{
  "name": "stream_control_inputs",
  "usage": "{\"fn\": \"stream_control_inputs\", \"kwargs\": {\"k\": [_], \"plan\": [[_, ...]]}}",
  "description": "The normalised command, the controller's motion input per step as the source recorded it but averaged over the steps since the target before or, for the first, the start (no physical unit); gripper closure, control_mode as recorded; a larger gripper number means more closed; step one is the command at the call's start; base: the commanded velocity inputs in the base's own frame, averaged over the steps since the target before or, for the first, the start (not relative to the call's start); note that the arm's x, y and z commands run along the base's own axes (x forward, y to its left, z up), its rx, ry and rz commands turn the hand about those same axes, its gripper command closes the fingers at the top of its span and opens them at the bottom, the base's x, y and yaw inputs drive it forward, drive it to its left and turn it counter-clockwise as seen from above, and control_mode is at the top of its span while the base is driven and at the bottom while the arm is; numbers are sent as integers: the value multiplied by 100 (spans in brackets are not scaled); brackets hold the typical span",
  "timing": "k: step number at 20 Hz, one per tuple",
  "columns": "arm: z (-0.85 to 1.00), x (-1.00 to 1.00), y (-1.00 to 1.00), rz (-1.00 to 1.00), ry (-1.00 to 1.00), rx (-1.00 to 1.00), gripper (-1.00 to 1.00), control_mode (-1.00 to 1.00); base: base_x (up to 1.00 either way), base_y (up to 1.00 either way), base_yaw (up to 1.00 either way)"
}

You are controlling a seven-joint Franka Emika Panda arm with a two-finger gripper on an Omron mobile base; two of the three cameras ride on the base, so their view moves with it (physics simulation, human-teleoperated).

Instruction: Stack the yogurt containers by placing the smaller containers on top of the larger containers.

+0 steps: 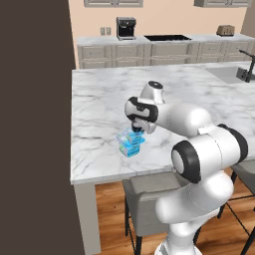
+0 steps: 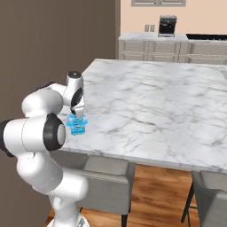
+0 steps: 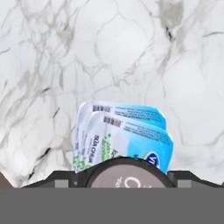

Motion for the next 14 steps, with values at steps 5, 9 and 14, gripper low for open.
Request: {"fn": "stream_control_inputs", "kwargs": {"k": [5,9,14], "plan": [[-6,5,2,-2,0,0,100,-100,0,0,0],[-5,9,0,-3,0,0,100,-100,0,0,0],[-4,9,1,-3,0,0,100,-100,0,0,0]]}}
